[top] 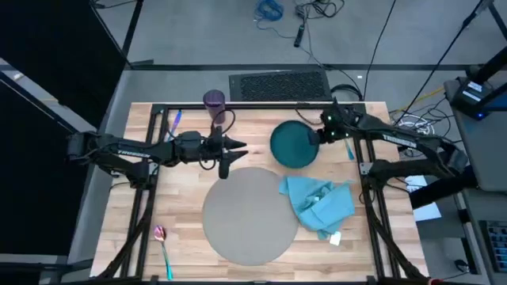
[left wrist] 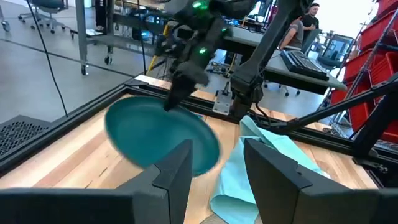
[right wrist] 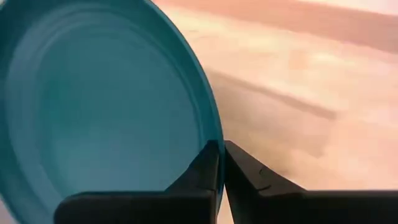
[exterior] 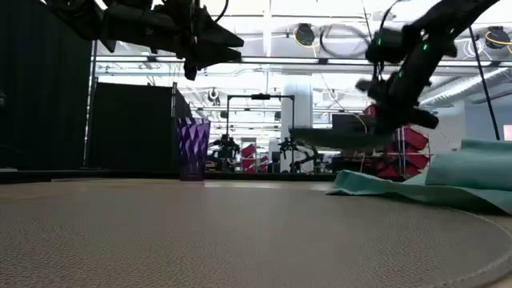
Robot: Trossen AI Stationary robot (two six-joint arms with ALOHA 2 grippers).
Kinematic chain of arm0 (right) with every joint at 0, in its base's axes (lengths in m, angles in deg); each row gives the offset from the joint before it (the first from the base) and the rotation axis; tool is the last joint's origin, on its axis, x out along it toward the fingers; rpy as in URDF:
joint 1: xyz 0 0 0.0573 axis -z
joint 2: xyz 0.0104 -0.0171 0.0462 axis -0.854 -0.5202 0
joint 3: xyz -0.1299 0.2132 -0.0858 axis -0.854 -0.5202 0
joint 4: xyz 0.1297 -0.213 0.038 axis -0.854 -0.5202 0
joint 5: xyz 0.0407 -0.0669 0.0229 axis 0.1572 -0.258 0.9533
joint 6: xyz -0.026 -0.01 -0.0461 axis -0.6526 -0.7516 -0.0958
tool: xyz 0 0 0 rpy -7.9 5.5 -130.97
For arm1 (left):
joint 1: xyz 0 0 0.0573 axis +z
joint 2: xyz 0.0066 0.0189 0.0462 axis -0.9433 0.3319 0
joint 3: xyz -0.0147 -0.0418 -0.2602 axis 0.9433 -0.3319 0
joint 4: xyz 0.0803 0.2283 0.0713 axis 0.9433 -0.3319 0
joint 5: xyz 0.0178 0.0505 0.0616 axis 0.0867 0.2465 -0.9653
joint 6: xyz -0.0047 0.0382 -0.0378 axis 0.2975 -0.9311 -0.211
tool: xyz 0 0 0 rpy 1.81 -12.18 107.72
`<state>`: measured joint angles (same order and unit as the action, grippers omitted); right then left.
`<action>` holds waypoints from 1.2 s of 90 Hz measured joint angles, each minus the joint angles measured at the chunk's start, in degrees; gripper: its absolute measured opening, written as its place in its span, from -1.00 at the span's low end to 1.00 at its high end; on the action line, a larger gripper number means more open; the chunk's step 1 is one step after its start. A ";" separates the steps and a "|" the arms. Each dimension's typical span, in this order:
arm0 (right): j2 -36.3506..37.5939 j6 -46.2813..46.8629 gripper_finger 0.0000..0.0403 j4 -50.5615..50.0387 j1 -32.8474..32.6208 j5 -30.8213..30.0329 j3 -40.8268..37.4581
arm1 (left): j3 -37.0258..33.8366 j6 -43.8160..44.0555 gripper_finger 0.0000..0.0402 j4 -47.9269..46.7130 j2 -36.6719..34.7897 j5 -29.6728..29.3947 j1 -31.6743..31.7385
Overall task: Set table place
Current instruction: Put the green plate on the gray placemat
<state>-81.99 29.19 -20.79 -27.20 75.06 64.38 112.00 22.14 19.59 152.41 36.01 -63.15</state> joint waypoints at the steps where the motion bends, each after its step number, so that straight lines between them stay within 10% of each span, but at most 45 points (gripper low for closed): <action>1: 0.10 0.44 -1.00 0.00 -0.94 -0.25 0.00 | 0.00 0.00 -0.35 -0.01 -0.01 0.00 0.00; 41: -12.40 12.38 -1.00 17.55 -33.22 -4.87 4.31 | 0.02 -0.11 -0.35 -0.76 -2.55 4.34 0.00; 77: -37.21 9.28 -1.00 10.22 -40.47 -3.41 23.71 | 0.04 -3.22 -0.35 -11.69 -12.62 4.39 -3.12; 108: -44.14 12.44 -1.00 8.46 -45.23 -0.22 30.56 | 0.04 -4.27 -0.35 -12.15 -13.15 4.17 -3.76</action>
<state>-126.13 41.63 -12.33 -72.43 74.84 94.93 112.05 17.87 7.44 139.26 40.19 -66.91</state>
